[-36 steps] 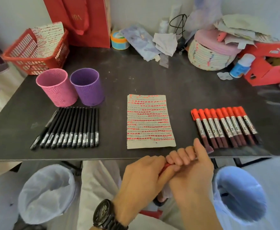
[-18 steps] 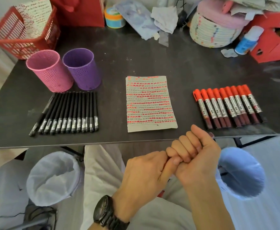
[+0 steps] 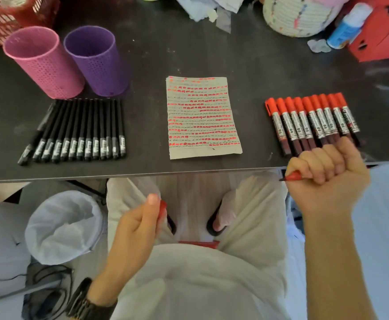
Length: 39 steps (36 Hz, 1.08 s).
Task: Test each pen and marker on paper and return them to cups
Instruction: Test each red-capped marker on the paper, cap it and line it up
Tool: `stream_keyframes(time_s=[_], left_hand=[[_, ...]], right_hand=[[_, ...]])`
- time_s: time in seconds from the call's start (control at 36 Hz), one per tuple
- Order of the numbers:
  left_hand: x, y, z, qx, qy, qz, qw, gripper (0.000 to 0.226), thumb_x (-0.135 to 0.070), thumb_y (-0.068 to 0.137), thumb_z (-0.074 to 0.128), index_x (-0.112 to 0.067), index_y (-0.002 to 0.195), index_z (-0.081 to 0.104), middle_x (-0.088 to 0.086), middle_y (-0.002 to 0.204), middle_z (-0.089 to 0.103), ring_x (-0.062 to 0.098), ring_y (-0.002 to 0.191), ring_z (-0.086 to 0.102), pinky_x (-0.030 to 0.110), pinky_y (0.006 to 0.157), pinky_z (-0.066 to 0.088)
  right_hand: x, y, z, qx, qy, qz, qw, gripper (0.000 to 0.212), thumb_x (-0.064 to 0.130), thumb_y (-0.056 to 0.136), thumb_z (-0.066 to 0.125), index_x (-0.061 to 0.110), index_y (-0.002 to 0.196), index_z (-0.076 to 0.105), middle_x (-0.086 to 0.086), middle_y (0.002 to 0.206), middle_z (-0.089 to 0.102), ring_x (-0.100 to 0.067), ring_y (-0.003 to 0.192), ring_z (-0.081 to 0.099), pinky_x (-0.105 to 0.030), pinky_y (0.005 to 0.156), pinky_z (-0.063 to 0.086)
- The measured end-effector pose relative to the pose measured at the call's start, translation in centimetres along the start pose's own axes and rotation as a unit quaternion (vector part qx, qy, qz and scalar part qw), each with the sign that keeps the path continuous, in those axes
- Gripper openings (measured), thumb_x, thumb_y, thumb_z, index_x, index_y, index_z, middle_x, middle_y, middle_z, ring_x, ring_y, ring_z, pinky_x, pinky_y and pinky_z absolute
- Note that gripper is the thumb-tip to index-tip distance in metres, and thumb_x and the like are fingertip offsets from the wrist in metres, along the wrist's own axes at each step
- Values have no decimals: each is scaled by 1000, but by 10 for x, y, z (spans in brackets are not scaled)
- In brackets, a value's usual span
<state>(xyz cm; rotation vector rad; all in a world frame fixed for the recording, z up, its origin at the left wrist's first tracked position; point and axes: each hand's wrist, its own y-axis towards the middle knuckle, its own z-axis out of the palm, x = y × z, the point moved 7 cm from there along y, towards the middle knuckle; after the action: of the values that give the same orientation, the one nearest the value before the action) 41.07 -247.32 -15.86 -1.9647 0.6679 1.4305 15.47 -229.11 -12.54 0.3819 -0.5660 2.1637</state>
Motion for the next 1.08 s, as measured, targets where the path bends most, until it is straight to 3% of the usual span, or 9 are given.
stream_keyframes(time_s=[0.11, 0.22, 0.31, 0.36, 0.53, 0.64, 0.75, 0.94, 1.08], left_hand=[[-31, 23, -1, -65, 12, 59, 996, 52, -62, 86, 48, -20, 60, 32, -9, 54, 30, 5, 51, 27, 21, 49, 28], [-53, 41, -10, -153, 145, 144, 967, 56, -63, 90, 55, -21, 56, 39, -9, 52, 39, 11, 53, 35, 26, 53, 36], [-64, 42, -5, -183, 262, 286, 903, 42, -52, 98, 55, -21, 77, 73, -8, 84, 69, 11, 88, 60, 29, 82, 48], [-58, 43, 3, -161, 301, 348, 873, 35, -45, 99, 59, -16, 95, 79, -1, 110, 73, 23, 108, 65, 40, 95, 49], [-28, 45, 12, -167, 349, 343, 856, 37, -45, 101, 56, -17, 112, 76, 1, 126, 68, 23, 114, 64, 41, 97, 50], [-22, 48, 15, -196, 346, 354, 846, 33, -42, 99, 59, -17, 111, 77, -4, 120, 72, 22, 112, 66, 44, 94, 52], [-21, 52, 15, -233, 339, 363, 836, 26, -39, 98, 62, -20, 104, 79, -7, 114, 73, 22, 107, 68, 43, 89, 53], [-16, 57, 20, -269, 347, 346, 829, 26, -45, 98, 63, -29, 113, 76, -10, 114, 71, 15, 110, 59, 31, 95, 40], [-12, 59, 22, -284, 347, 344, 825, 26, -47, 97, 64, -31, 115, 75, -10, 114, 69, 13, 112, 55, 27, 98, 33]], right_hand=[[-33, 0, 10, 13, 20, 42, 999, 49, 30, 97, 49, 25, 52, 32, 11, 45, 25, -7, 43, 28, -21, 53, 28], [-39, 4, 17, 4, 18, 52, 998, 47, 37, 102, 46, 23, 57, 42, 11, 52, 38, -6, 52, 40, -22, 58, 37], [-36, 5, 19, -2, -42, 38, 998, 45, 46, 101, 48, 19, 67, 60, 5, 70, 56, -13, 70, 58, -26, 70, 48], [-36, 5, 20, -15, -116, 38, 992, 51, 59, 98, 43, 21, 74, 68, 2, 79, 62, -16, 76, 62, -29, 73, 52], [-49, 11, 40, 15, -286, 28, 958, 72, 74, 95, 28, 22, 91, 77, -4, 62, 62, -17, 54, 59, -27, 51, 52], [-66, 14, 60, 50, -375, 32, 925, 55, 68, 82, 51, 22, 88, 79, -14, 73, 72, -21, 60, 69, -29, 55, 58], [-82, 19, 81, 93, -462, -25, 882, 34, 51, 81, 77, 18, 81, 70, -10, 63, 64, -20, 51, 62, -29, 50, 53], [-115, 41, 101, 116, -521, -70, 843, 9, 26, 85, 71, 18, 82, 69, -8, 60, 65, -20, 49, 62, -27, 47, 51], [-133, 48, 86, 102, -567, -94, 812, 18, 20, 93, 71, 11, 80, 64, -5, 56, 63, -16, 47, 60, -28, 46, 52]])
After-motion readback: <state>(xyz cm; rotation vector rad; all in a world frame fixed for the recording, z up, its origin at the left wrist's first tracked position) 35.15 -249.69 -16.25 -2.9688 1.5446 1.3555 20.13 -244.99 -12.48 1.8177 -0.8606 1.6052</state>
